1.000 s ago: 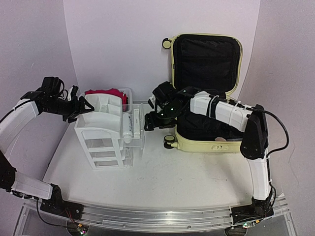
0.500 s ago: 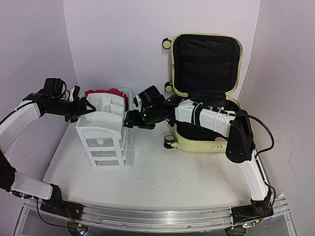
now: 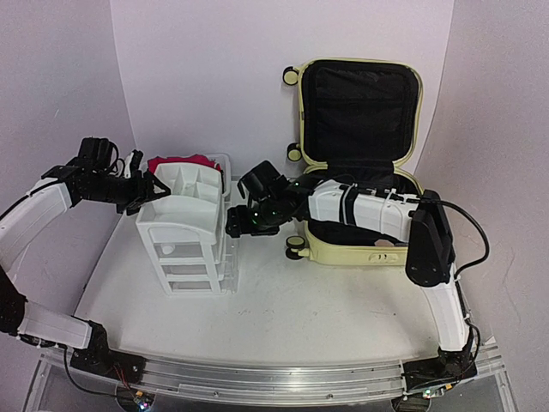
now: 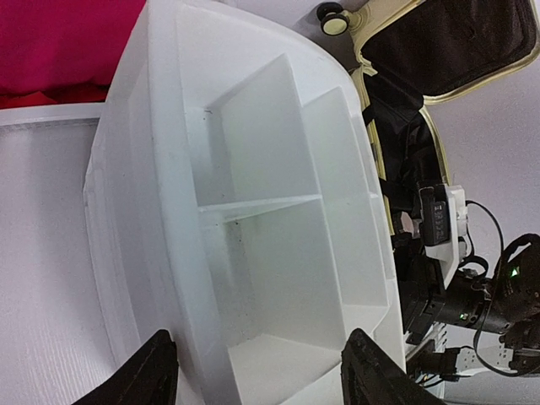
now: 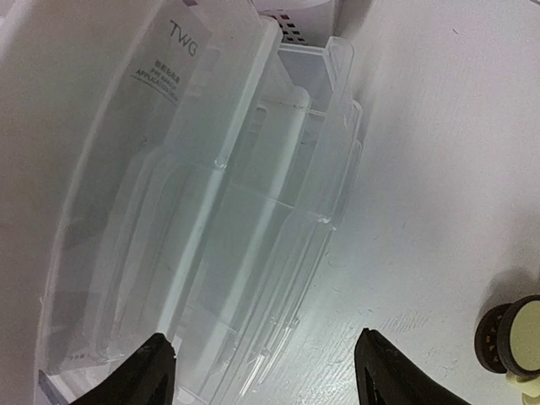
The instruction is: Open, take out, and arrange the luggage
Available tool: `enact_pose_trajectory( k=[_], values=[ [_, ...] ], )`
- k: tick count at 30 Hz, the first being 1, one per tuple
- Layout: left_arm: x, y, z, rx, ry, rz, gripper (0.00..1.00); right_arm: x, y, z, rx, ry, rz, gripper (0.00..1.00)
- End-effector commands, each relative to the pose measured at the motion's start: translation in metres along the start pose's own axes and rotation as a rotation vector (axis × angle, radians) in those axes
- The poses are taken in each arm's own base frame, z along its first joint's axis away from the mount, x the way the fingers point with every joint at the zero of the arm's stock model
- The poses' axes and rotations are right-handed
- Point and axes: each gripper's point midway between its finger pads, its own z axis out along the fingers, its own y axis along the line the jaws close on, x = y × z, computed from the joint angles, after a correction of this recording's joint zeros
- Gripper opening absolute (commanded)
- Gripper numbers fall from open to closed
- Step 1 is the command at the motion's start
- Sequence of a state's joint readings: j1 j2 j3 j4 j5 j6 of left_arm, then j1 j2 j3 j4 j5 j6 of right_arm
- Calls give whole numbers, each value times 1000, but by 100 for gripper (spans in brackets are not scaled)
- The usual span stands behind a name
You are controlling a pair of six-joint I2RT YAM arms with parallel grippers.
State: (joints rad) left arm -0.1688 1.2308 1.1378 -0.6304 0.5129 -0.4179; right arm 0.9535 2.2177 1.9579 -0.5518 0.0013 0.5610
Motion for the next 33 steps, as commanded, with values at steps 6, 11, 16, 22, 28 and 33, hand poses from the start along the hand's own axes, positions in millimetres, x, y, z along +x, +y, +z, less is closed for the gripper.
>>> enact_pose_trajectory(
  k=[6, 11, 16, 22, 28, 33],
  values=[
    [10, -2, 3, 18, 31, 4, 66, -8, -10, 13, 101, -19, 8, 70],
    [10, 2, 4, -2, 25, 1, 66, 1, -23, 22, 151, -2, 0, 68],
    [11, 8, 5, -31, 17, 2, 66, 6, -53, 2, 332, 15, -58, 61],
    [13, 13, 4, -56, 7, 9, 66, 2, -80, -35, 576, -38, -202, 59],
    [13, 17, 5, -68, 7, 12, 66, -7, -63, -44, 563, -61, -259, 60],
    [11, 17, 5, -72, 5, 22, 66, -18, -60, -54, 566, -78, -294, 63]
  ],
)
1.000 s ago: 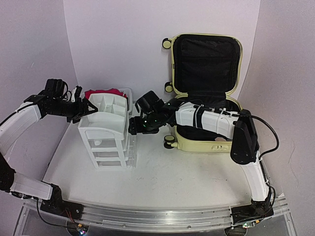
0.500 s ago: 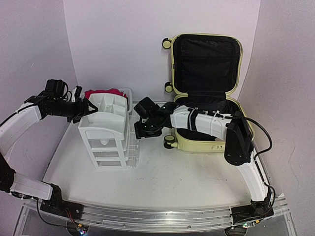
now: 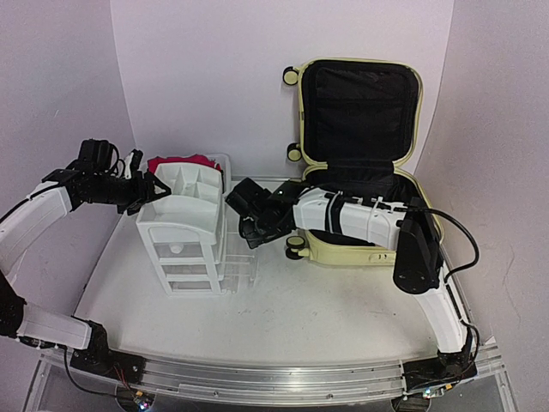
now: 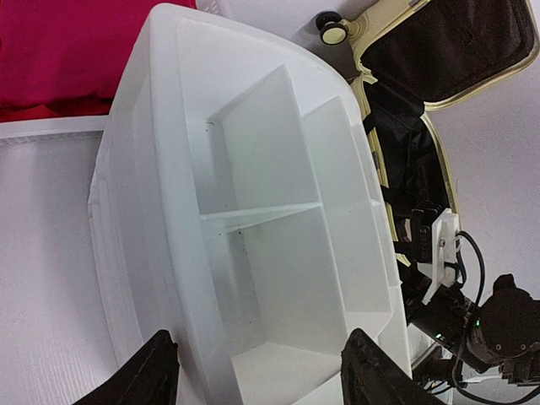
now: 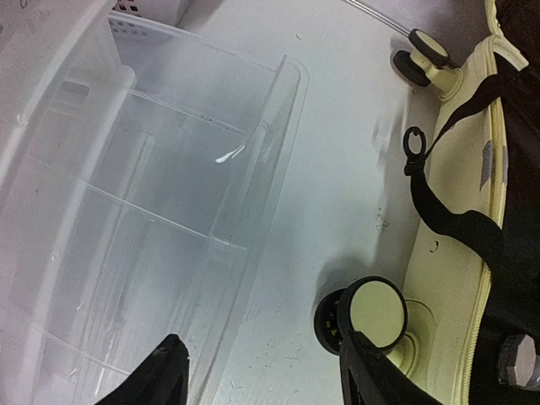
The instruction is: Open, take out, and arrange the luggage
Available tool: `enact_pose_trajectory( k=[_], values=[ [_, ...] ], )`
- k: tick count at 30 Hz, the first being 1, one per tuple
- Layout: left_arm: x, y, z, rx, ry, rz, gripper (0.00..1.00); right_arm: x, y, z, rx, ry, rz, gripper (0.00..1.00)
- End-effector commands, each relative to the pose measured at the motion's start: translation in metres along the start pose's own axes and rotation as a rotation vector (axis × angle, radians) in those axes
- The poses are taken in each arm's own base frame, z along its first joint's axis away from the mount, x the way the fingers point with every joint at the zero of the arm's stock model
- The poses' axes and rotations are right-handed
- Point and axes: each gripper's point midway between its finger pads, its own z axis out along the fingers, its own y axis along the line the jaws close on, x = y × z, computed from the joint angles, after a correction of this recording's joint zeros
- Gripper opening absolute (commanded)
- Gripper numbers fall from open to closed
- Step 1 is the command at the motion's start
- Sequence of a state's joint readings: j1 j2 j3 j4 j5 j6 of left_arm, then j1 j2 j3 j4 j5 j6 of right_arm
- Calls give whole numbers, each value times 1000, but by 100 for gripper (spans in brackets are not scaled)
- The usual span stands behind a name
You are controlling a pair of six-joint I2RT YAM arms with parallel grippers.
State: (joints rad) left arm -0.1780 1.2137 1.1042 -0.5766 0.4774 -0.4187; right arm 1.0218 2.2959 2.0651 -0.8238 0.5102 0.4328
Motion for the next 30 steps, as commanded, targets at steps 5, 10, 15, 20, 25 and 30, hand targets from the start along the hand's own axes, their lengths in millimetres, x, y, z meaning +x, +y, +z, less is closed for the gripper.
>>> enact_pose_trajectory(
  k=[5, 10, 15, 20, 25, 30],
  values=[
    [12, 12, 3, -50, 47, 34, 69, -33, -25, -53, -14, -54, -116, 73],
    [2, -7, -7, 10, 21, 172, 78, -34, 2, -126, -553, 8, -129, 98],
    [-24, -16, -21, -18, -61, 270, 85, -21, -79, -122, -556, 30, -117, 98],
    [-47, 4, -37, -159, -88, 172, 90, 16, -178, -61, -415, 195, 129, 98],
    [-64, 4, -71, -271, -143, 71, 91, 58, -250, -34, -210, 359, 185, 98],
    [-71, 11, -73, -289, -230, 52, 92, 66, -261, -33, -260, 340, -96, 98]
  ],
)
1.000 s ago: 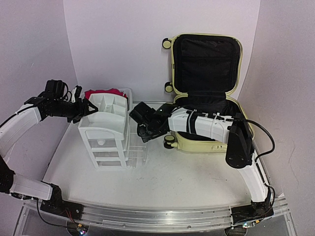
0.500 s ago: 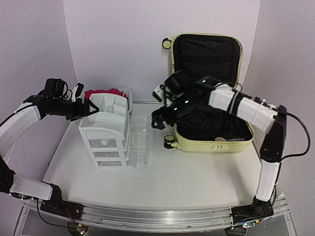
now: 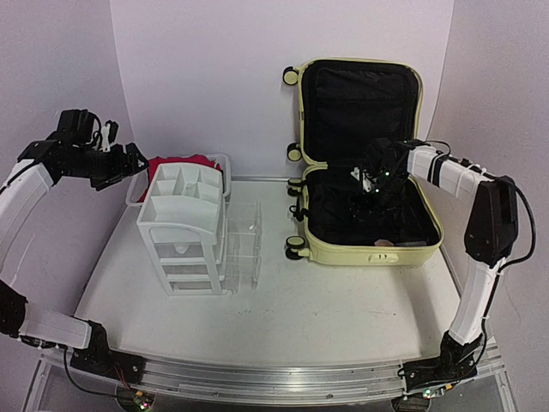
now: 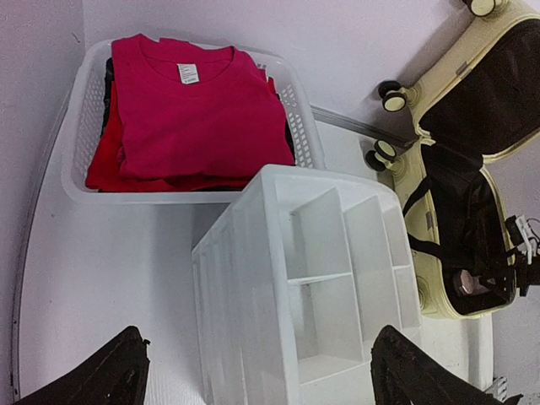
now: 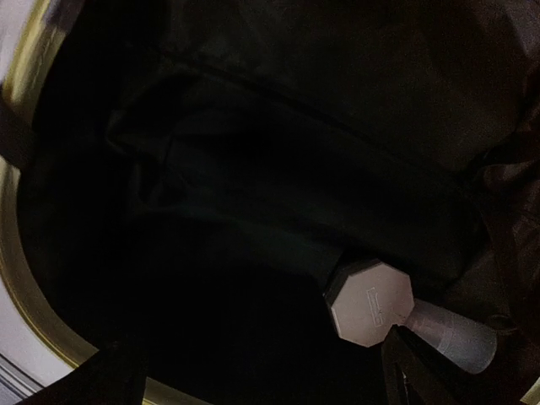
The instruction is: Open, take out, and arrange the luggage
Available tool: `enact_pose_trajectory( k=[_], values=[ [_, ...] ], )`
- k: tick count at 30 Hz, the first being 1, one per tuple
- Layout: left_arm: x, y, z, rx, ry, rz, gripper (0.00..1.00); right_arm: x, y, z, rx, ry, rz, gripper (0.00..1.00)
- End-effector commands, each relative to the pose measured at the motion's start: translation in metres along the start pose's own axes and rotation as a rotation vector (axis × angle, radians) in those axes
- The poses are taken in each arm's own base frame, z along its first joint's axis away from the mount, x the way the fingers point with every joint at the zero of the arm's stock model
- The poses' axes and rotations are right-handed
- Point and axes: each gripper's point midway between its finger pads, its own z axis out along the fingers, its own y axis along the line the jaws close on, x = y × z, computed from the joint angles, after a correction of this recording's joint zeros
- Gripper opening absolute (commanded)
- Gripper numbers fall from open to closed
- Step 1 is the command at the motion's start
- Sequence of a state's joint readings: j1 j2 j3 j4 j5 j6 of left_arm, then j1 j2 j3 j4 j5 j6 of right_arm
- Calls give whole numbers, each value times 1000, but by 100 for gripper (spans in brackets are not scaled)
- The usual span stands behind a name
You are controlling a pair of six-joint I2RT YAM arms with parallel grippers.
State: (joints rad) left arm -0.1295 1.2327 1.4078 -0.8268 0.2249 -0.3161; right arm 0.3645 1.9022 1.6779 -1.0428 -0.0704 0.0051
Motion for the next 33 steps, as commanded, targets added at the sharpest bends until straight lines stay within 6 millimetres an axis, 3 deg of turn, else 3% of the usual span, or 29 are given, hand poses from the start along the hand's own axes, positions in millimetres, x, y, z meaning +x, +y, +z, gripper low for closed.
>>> enact_pose_trajectory(
  k=[1, 4, 6, 10, 17, 21, 28, 33],
  values=[
    [-7, 11, -5, -53, -74, -68, 92, -2, -6, -18, -9, -23, -233, 98],
    [0, 19, 6, -78, -50, -149, 92, -9, -35, -24, 12, -28, -174, 98],
    [7, 24, 13, -95, -28, -192, 91, -7, -44, -23, -15, 2, -189, 98],
    [21, 41, 22, -162, -2, -240, 90, 28, -57, -4, -41, 157, -294, 98],
    [49, 49, 27, -185, 53, -418, 88, 24, -64, 23, -143, 241, 170, 98],
    [66, 61, 18, -246, 62, -458, 87, 34, -69, 44, -115, 331, 253, 98],
    [59, 62, 12, -266, 55, -400, 86, 48, -95, 69, 13, 409, 202, 98],
    [49, 54, 20, -235, 79, -332, 86, 63, -90, 68, -9, 448, 157, 90]
  ],
)
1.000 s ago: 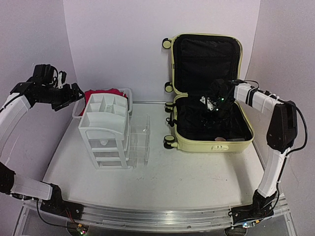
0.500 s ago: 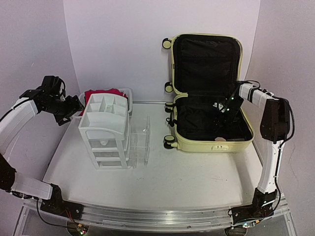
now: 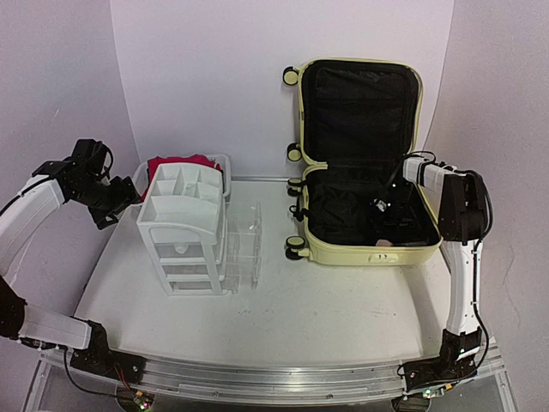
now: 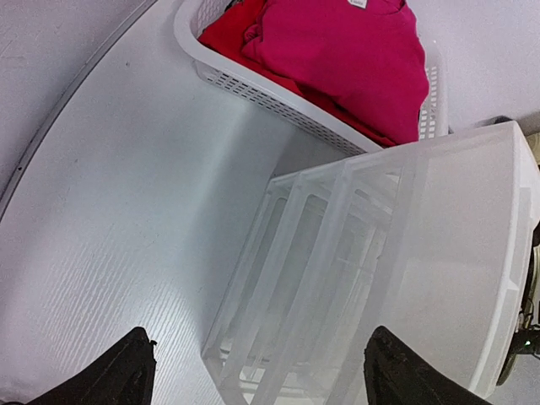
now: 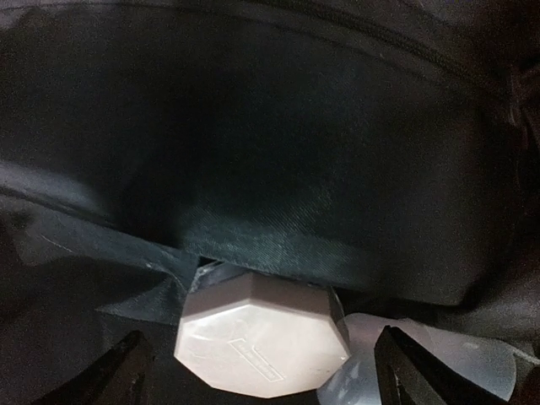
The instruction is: Open, take out, and arrange the luggage
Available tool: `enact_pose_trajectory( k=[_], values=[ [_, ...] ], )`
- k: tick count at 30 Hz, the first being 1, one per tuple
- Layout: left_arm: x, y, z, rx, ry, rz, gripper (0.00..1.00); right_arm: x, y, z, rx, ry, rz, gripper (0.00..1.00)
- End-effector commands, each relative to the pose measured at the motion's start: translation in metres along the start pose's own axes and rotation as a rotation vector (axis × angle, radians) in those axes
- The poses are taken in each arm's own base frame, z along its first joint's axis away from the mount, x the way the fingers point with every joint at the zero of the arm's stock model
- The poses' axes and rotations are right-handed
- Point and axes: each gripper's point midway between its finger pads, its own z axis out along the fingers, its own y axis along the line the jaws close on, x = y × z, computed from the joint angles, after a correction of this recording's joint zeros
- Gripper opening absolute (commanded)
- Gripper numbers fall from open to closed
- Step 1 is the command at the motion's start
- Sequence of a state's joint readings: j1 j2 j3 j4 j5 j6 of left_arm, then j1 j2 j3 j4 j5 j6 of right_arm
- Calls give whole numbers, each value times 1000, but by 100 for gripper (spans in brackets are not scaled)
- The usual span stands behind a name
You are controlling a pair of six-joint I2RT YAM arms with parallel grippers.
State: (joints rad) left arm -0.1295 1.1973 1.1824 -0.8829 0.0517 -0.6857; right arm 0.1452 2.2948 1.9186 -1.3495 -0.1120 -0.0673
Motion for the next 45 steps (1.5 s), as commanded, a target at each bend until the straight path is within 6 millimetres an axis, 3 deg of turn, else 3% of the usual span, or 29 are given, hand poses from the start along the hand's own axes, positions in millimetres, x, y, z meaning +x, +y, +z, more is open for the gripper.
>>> enact_pose_trajectory(
  k=[1, 6, 9, 11, 17, 25, 28, 29, 31, 36, 38, 42, 45],
  values=[
    [-22, -21, -11, 49, -44, 81, 86, 11, -2, -8, 35, 13, -32, 88],
    [-28, -36, -15, 96, -44, 200, 86, 8, 2, -6, 11, 11, -36, 67],
    [-32, -44, -25, 124, -65, 254, 85, 5, 6, -15, -5, -20, -13, 57],
    [-35, -46, -33, 135, -90, 287, 86, 3, 10, -32, -15, -66, 3, 53],
    [-49, -51, -63, 150, -193, 315, 86, -8, 28, -107, -73, -309, 65, 46],
    [-48, -64, -114, 261, -269, 283, 82, -15, 46, -150, -183, -507, 134, 42],
    [-47, -63, -131, 282, -301, 261, 82, -15, 40, -165, -141, -550, 154, 38],
    [-47, -63, -134, 286, -308, 253, 82, -11, 32, -166, -101, -556, 184, 43],
    [-48, -63, -134, 284, -310, 244, 84, -1, 12, -157, 0, -539, 264, 61],
    [-53, -59, -100, 233, -298, 302, 86, 26, -6, -120, 90, -428, 316, 83],
    [-56, -61, -95, 240, -317, 311, 88, 35, -9, -108, 107, -388, 327, 88],
    [-82, -73, -97, 256, -409, 253, 94, 40, -10, -104, 84, -360, 493, 98],
    [-90, -73, -69, 228, -377, 192, 94, 41, -22, -96, 118, -349, 662, 98]
  ],
)
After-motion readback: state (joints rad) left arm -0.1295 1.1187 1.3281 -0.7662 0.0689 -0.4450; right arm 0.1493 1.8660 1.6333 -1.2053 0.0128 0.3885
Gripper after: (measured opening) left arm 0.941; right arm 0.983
